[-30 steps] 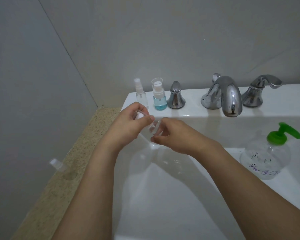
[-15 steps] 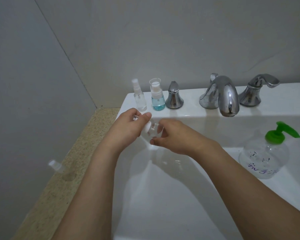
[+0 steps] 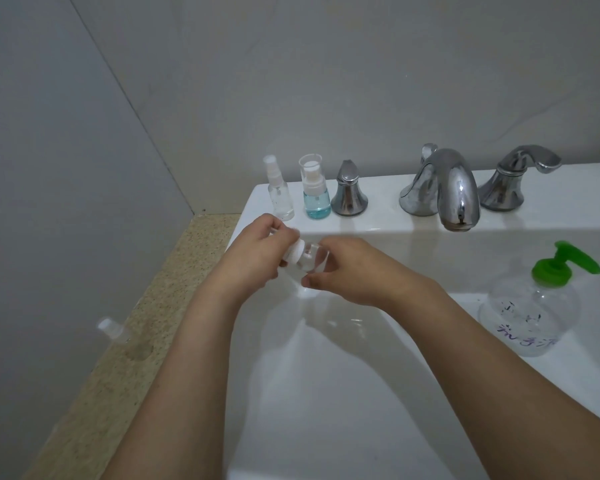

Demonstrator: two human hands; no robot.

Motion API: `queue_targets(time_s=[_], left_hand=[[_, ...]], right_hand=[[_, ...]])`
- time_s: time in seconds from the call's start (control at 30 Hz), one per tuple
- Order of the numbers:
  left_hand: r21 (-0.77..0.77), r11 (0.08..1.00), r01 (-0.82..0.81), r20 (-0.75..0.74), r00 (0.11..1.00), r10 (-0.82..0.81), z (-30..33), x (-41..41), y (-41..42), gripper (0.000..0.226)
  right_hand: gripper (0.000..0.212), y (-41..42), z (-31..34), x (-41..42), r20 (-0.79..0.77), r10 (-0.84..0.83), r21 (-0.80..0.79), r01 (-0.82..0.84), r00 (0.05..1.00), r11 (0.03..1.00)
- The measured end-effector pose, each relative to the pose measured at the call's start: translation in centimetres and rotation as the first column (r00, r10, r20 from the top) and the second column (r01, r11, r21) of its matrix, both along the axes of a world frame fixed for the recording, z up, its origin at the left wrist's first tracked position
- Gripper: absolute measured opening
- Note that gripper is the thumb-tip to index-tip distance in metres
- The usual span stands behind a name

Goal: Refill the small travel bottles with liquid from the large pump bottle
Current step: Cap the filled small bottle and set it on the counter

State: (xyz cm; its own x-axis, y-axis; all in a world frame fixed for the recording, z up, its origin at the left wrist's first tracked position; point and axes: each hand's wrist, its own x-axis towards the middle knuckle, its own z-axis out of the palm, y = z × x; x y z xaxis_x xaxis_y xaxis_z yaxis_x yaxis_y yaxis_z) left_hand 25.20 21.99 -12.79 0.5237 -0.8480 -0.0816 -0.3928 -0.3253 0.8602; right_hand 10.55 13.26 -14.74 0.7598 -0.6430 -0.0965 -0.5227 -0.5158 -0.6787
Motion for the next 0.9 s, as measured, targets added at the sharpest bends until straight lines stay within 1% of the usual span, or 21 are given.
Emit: queue_targets(time_s=[0.1,0.23,0.3,0.37,0.43,0.5,0.57,0.6,0.7,0.73,0.8,0.9], left_hand=[[0.048,0.999,-0.023,0.034,0.999,0.021,-0.36,0.14,-0.04,0.035],[0.058,0.998,0.018,0.001,1.0,-0.018,-0.12,-0.03,-0.16,0.019],[0.057,0.998,0.005,-0.009,1.0,-0.005,-0.03,-0.08,-0.14,0.026],[0.067,0.998,-0.012,0.022,1.0,0.01,-0.17,0.01,-0.12,0.036],[0.049,0.999,-0.016,0.034,0.999,0.015,-0.41,0.23,-0.18,0.031],[0.028,0.999,0.016,0.034,0.999,-0.017,-0.35,0.26,-0.2,0.019],[0.027,0.998,0.054,0.044,0.997,-0.055,-0.23,0.13,-0.19,0.013],[0.04,0.998,0.052,0.047,0.997,-0.054,-0.19,0.04,-0.17,0.014],[0.107,0.994,-0.006,0.036,0.999,0.003,-0.14,-0.14,-0.1,0.034],[0.127,0.992,-0.021,0.021,1.0,0.018,-0.16,-0.09,-0.1,0.037],[0.132,0.991,-0.022,-0.028,0.999,0.026,-0.14,-0.04,-0.12,0.027],[0.072,0.997,0.03,-0.076,0.997,-0.024,0.12,-0.15,-0.14,0.007]], right_hand=[[0.04,-0.08,-0.18,-0.03,-0.029,0.006,-0.016,-0.006,1.0,1.0],[0.039,-0.21,-0.14,-0.15,-0.015,0.002,-0.006,-0.002,1.0,1.0],[0.038,-0.18,-0.03,-0.19,-0.013,0.01,-0.008,-0.01,1.0,1.0],[0.034,-0.08,0.03,-0.2,-0.005,0.025,-0.018,-0.025,1.0,1.0],[0.036,-0.03,0.02,-0.21,0.008,0.028,-0.023,-0.028,1.0,0.999],[0.048,-0.07,-0.11,-0.22,0.01,0.009,-0.019,-0.009,1.0,1.0],[0.05,-0.19,-0.19,-0.32,0.013,-0.001,-0.021,0.001,1.0,1.0],[0.048,-0.2,-0.19,-0.4,0.012,-0.002,-0.017,0.002,1.0,1.0],[0.044,-0.11,-0.1,-0.38,-0.004,0.012,-0.022,-0.012,1.0,1.0],[0.043,-0.04,-0.05,-0.35,-0.009,0.016,-0.025,-0.016,1.0,1.0],[0.042,-0.01,-0.06,-0.3,-0.014,0.017,-0.023,-0.017,1.0,1.0],[0.042,-0.16,-0.14,-0.46,-0.009,0.004,-0.006,-0.004,1.0,1.0]])
